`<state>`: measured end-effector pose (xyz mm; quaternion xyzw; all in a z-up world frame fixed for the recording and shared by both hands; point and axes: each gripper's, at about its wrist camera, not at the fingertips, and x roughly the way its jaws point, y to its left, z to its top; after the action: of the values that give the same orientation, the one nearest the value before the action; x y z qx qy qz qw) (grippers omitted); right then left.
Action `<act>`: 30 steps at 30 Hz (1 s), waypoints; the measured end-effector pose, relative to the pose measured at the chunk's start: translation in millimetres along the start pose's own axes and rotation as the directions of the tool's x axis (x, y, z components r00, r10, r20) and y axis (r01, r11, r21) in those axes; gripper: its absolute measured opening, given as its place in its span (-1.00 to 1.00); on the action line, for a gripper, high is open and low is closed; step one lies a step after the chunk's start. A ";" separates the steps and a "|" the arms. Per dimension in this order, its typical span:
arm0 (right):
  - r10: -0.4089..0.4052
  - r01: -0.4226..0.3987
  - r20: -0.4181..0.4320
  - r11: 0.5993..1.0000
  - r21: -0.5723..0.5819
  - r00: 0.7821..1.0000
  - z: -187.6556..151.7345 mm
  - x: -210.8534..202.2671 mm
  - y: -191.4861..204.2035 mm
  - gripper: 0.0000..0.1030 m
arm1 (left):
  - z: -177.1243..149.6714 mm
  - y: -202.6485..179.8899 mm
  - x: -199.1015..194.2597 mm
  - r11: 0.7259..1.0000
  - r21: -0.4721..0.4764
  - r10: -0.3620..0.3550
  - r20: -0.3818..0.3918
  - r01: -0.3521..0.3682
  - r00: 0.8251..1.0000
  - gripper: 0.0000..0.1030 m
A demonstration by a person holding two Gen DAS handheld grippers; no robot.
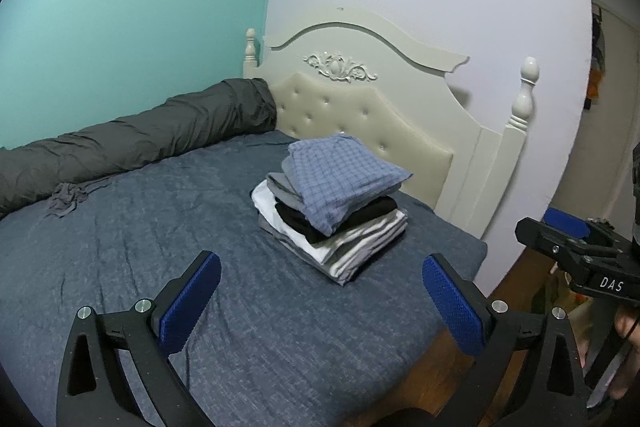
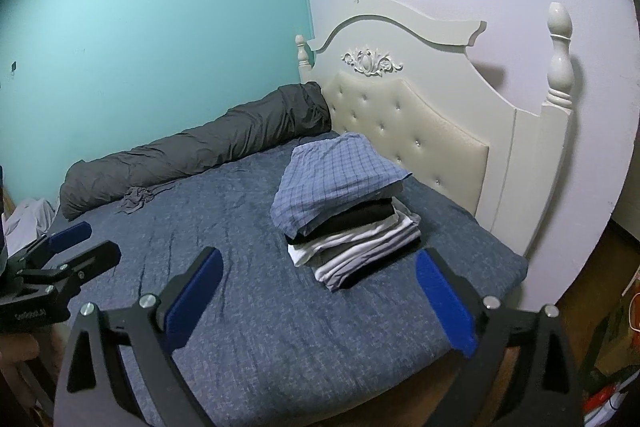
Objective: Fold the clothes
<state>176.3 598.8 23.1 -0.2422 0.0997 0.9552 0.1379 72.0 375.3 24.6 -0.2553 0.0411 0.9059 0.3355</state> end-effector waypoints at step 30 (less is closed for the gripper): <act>-0.018 0.019 0.058 1.000 -0.010 0.998 -32.0 -37.3 14.3 0.91 | -22.3 -2.2 -30.3 1.000 0.012 0.017 0.019 -0.017 1.000 0.99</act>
<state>217.3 569.1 15.6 -0.2159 0.0884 0.9610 0.1484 102.6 353.8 20.3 -0.2443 0.0457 0.9108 0.3297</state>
